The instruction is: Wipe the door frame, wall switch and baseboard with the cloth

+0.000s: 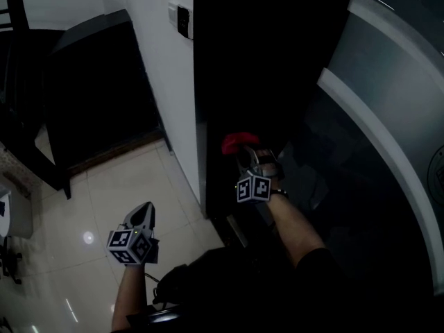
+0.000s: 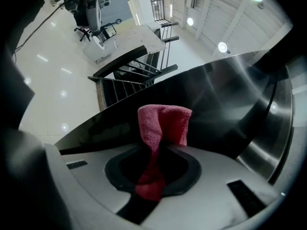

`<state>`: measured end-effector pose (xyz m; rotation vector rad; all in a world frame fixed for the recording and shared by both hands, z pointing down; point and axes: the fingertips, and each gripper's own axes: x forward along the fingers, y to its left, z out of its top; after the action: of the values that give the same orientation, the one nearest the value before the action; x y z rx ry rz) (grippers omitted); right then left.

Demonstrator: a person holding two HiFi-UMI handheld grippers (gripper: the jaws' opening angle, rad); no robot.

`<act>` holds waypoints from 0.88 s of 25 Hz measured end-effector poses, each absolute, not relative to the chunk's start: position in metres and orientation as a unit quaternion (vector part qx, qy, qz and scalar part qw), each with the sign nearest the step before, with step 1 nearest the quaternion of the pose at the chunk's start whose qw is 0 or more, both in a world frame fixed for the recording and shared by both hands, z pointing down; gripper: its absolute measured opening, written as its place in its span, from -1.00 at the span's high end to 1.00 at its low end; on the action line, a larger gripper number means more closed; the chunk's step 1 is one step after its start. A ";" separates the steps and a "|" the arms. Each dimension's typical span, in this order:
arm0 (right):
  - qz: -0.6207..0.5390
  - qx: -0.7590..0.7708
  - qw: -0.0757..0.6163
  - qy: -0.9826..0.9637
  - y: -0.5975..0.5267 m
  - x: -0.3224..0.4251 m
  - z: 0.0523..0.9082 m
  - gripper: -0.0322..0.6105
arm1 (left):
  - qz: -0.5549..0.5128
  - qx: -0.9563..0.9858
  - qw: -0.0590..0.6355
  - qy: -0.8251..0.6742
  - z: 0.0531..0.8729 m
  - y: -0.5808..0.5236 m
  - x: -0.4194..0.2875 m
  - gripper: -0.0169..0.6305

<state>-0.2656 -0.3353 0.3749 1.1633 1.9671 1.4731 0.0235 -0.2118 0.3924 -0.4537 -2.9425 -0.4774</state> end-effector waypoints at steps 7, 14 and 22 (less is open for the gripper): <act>0.537 0.432 0.154 0.708 -0.335 -0.264 0.397 0.69 | -0.170 -0.162 0.055 -0.971 0.396 -0.205 0.043 0.95; 0.471 0.460 0.163 0.735 -0.334 -0.228 0.369 0.70 | -0.178 -0.175 0.034 -0.968 0.391 -0.189 0.056 0.95; 0.137 0.546 0.091 0.821 -0.383 -0.152 0.330 0.71 | -0.150 -0.216 -0.020 -0.965 0.367 -0.173 0.099 0.95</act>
<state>-0.1525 -0.3832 0.3298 1.6225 2.4398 0.4082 0.0987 -0.1727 0.3665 -0.6881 -3.0697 -0.4760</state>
